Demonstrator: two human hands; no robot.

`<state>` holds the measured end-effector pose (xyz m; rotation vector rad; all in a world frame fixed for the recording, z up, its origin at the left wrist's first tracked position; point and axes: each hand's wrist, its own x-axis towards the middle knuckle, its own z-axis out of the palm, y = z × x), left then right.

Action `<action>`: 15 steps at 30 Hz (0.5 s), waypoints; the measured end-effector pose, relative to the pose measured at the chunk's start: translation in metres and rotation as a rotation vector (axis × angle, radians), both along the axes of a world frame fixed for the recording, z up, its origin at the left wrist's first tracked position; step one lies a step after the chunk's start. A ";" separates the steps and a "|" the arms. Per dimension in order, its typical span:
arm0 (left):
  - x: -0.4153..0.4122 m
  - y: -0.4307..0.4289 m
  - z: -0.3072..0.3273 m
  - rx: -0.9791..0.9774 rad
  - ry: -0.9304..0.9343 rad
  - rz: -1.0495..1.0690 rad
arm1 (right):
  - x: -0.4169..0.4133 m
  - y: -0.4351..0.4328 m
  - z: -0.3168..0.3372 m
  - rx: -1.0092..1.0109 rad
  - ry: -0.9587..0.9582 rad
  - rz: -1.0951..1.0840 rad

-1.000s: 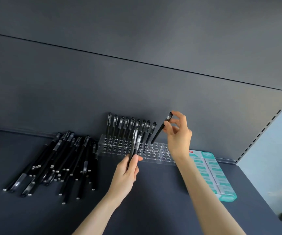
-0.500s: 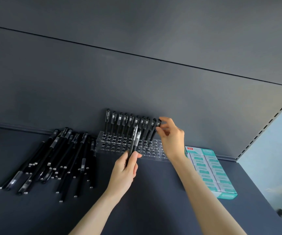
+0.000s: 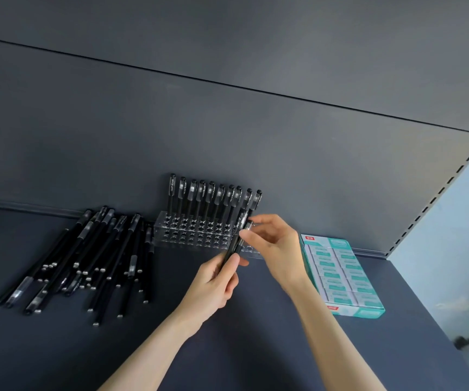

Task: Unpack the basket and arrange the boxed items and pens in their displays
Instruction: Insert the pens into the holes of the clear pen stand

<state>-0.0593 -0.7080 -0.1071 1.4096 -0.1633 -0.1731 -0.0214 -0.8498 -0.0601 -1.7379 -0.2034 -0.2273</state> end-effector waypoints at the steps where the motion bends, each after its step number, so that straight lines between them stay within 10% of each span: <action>1: -0.001 0.000 0.000 -0.010 0.004 -0.014 | -0.002 -0.001 0.000 0.038 -0.002 -0.004; 15: 0.005 0.000 -0.007 0.108 -0.118 0.244 | 0.008 -0.019 0.015 0.161 -0.227 -0.297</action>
